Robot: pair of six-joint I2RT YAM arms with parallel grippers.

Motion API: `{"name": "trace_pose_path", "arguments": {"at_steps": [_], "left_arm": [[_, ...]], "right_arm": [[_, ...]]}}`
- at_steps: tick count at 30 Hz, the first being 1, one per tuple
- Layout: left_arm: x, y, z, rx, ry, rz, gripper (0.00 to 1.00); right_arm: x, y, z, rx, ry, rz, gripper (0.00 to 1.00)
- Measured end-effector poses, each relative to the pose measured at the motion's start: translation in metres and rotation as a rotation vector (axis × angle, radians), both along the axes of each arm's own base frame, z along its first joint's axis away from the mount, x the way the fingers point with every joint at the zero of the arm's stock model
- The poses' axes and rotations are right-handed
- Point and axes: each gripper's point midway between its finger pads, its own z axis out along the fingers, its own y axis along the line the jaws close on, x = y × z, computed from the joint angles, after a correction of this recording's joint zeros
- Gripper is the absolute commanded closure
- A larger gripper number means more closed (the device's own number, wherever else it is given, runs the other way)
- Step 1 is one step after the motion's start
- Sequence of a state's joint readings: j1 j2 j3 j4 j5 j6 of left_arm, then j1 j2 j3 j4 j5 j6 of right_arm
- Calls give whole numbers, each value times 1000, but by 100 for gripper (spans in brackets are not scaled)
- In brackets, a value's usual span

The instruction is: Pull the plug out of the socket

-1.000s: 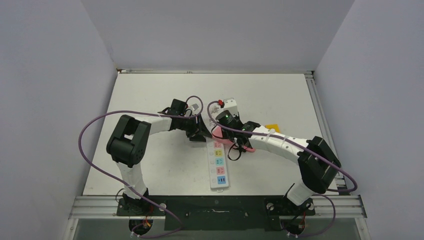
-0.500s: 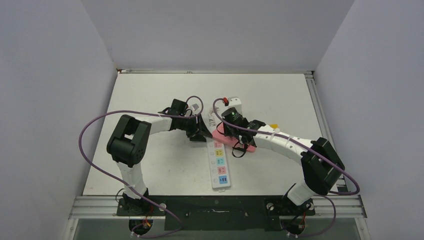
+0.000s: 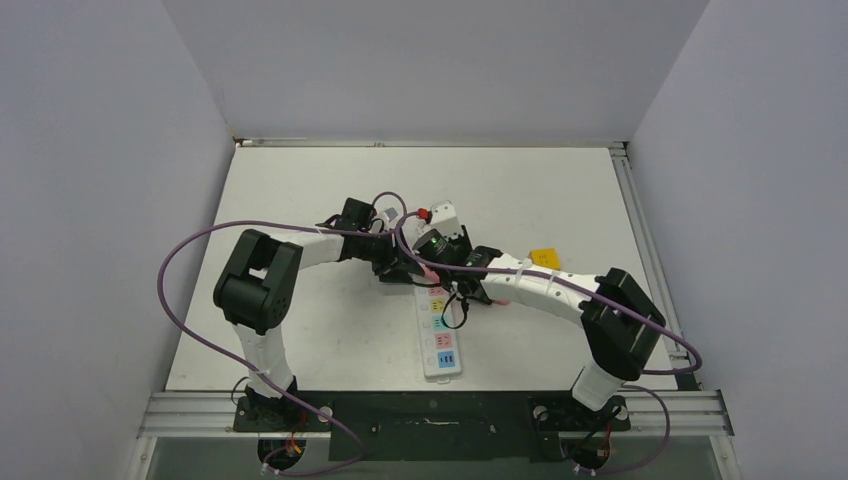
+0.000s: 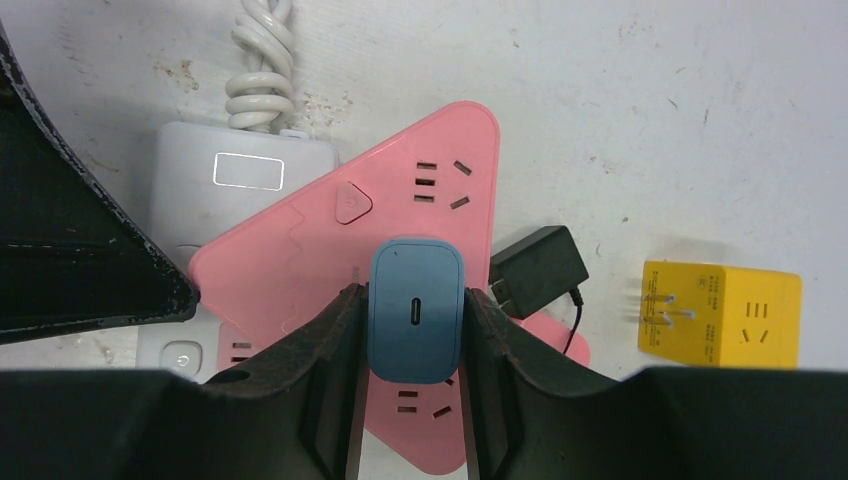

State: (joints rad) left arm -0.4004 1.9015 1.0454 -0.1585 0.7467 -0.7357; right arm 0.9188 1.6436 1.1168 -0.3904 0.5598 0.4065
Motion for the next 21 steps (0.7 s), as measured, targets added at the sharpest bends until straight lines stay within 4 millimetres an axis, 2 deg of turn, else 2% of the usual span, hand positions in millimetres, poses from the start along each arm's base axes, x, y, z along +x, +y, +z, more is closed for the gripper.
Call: {"name": "trace_pose_path", "arguments": {"at_steps": [13,17,21], "left_arm": [[0,0,0,0,1,0,57],[0,0,0,0,0,1,57],[1,0,0,1,-1,2,57]], "right_arm": [[-1,2,0,-43,-3,7,95],[3,0,-1,1,27,7,95],[5,-3,0,119,81,13,95]]}}
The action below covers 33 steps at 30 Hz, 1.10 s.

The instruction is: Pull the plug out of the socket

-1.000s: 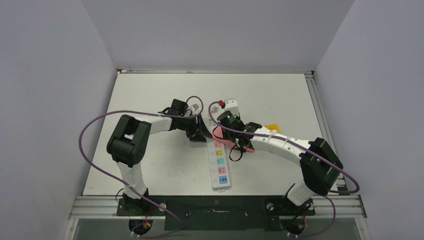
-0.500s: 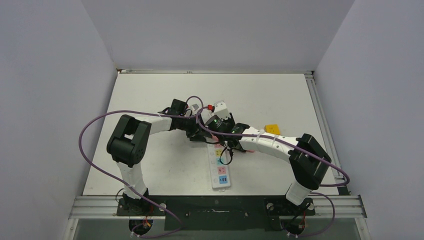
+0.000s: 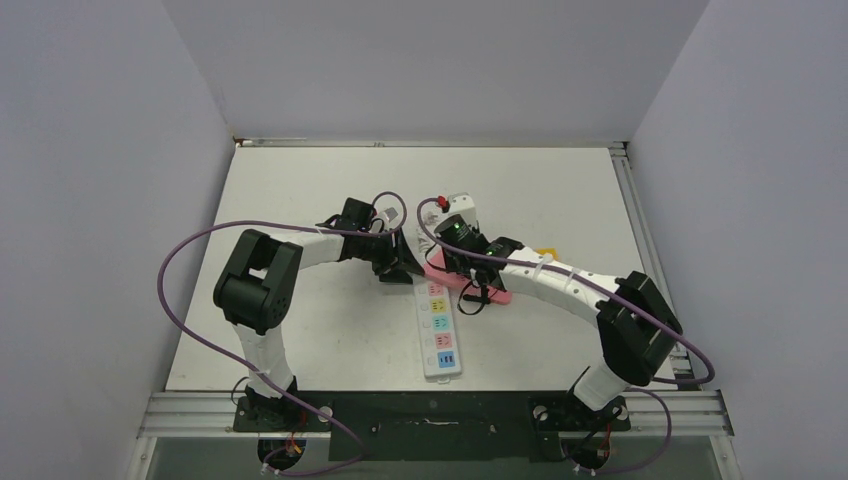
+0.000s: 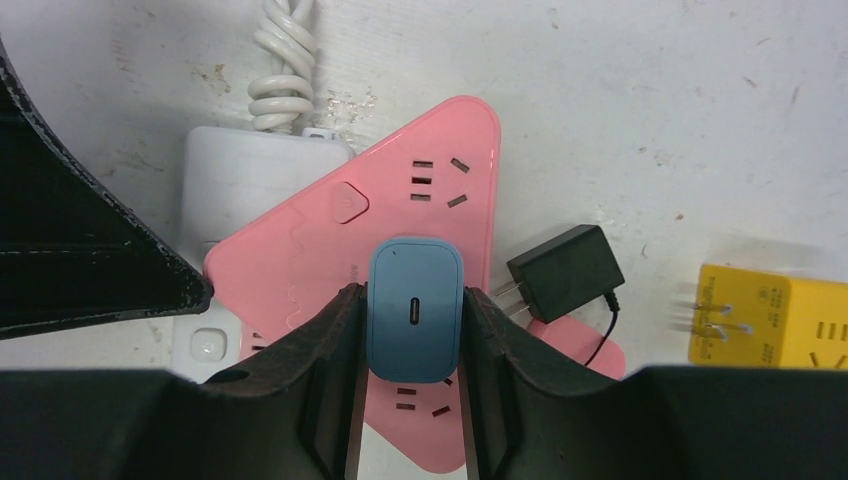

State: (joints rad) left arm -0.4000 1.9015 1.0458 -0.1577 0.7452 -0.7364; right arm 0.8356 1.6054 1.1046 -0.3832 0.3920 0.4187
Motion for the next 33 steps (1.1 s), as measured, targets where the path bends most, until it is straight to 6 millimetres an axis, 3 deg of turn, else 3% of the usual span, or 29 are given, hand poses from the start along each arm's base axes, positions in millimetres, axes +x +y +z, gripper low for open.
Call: {"name": "trace_pose_path", "arguments": {"at_steps": [4,14,25,33], "left_arm": [[0,0,0,0,0,0,57],[0,0,0,0,0,0,58],[-1,0,1,-2,3,-1,59],[-1,1,1,-2,4,-1,59]], "right_arm": [[0,-2,0,86,30,1,95],[0,-1,1,87,28,12,95],[-7,6,4,-113,-64,51,95],[-8,7,4,-142,-69,54,95]]}}
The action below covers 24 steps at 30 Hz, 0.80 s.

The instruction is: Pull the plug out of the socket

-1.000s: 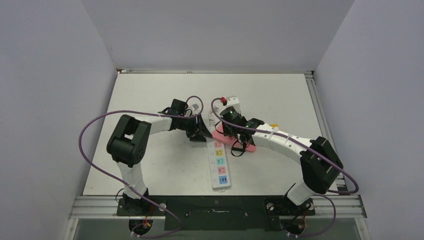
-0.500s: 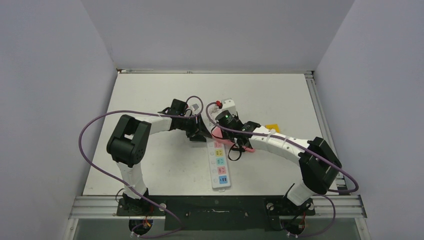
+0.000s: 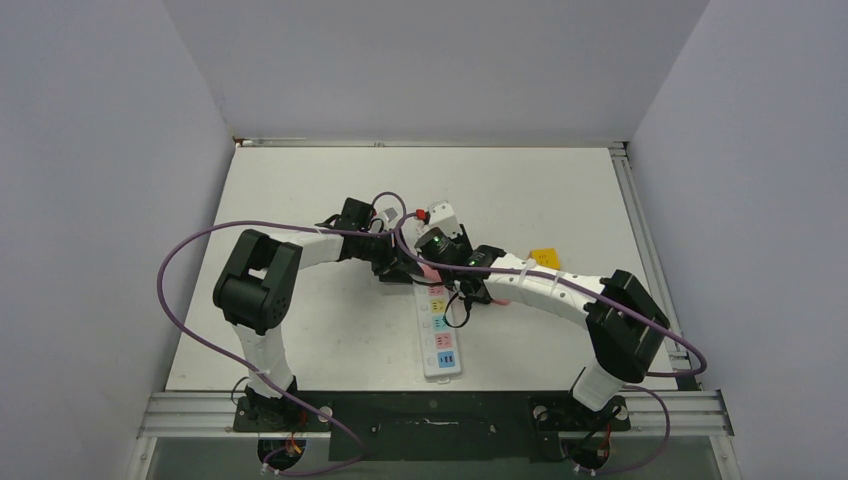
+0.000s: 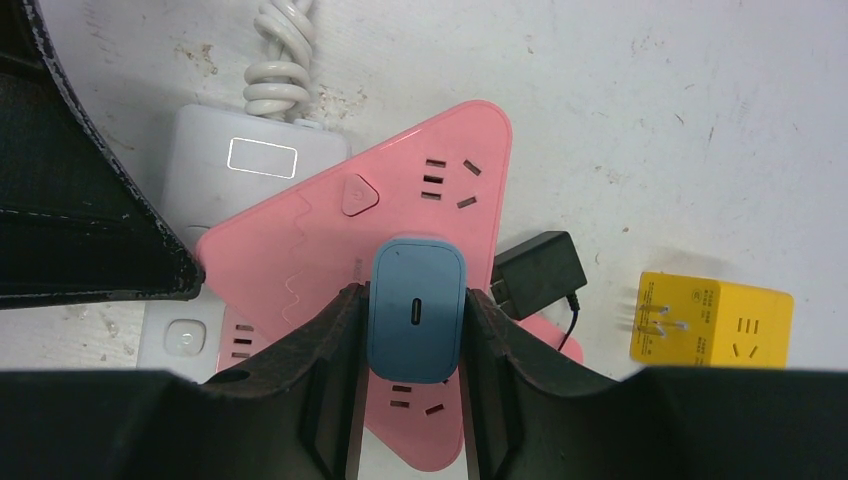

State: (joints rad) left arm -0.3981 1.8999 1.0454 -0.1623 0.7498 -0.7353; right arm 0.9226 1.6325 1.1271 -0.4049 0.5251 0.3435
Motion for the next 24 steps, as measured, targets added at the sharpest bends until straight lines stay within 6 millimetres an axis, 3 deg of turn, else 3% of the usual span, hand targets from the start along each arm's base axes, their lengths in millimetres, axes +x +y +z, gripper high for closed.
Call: {"name": "trace_pose_path", "arguments": {"at_steps": [8,15,24], "left_arm": [[0,0,0,0,0,0,59],[0,0,0,0,0,1,59],[0,-1,0,0,1,-1,59]], "right_arm": [[1,-1,0,17,9,-7,95],[6,-6,1,198,87,-10,95],[6,-7,0,243,95,-5,95]]}}
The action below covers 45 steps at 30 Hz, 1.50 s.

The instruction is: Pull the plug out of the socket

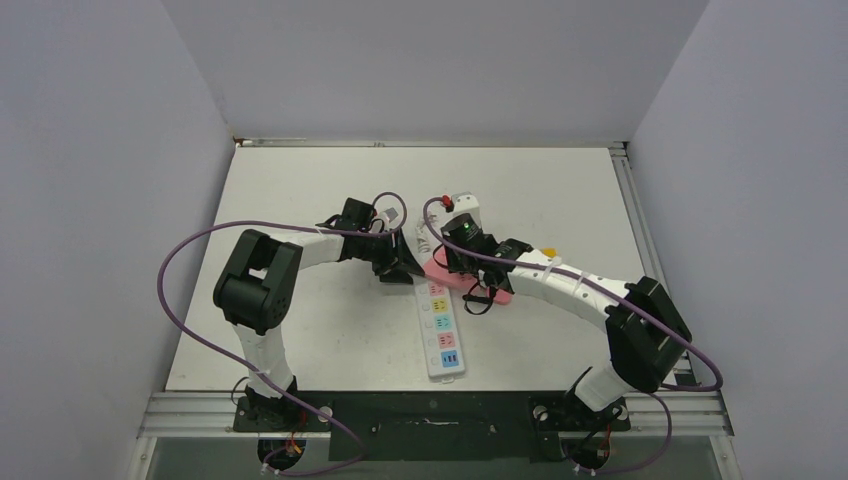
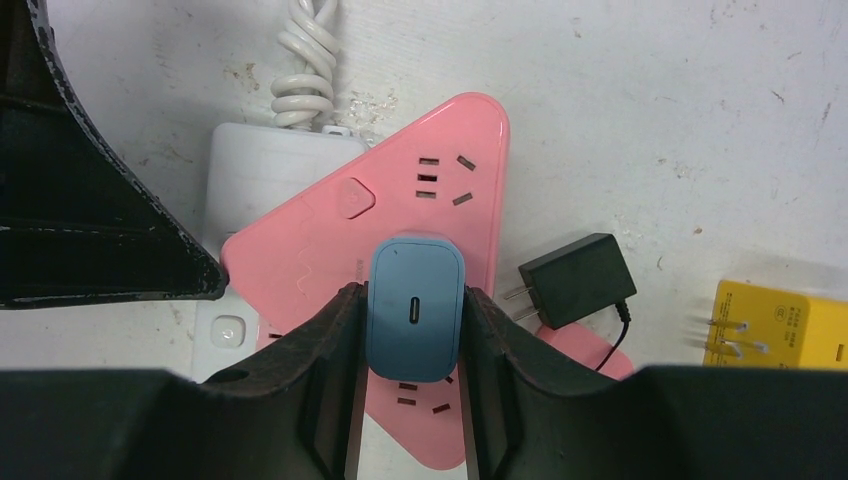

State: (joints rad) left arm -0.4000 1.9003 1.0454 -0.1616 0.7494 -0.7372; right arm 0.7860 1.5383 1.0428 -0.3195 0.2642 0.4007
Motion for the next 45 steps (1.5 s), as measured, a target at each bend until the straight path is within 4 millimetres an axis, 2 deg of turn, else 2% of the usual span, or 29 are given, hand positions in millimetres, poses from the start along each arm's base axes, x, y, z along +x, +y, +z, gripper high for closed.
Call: {"name": "trace_pose_path", "arguments": {"at_steps": [6,17,29,34,38,41,45], "left_arm": [[0,0,0,0,1,-1,59],[-2,0,0,-3,9,-6,59],[-3,0,0,-3,11,-6,59],[-2,0,0,-2,10,-6,59],[-2,0,0,-2,9,-6,59],[-2,-1,0,-1,4,-7,59],[-2,-2,0,1,1,-7,59]], "right_arm": [[-3,2,2,-40,-30,11,95],[-11,7,5,-246,-115,29,95],[-12,8,5,-278,-119,35,95],[-9,6,7,-217,-90,25,95],[-8,4,15,-84,-54,19,95],[-11,20,29,51,-47,55,95],[-13,34,41,136,-51,91,95]]}}
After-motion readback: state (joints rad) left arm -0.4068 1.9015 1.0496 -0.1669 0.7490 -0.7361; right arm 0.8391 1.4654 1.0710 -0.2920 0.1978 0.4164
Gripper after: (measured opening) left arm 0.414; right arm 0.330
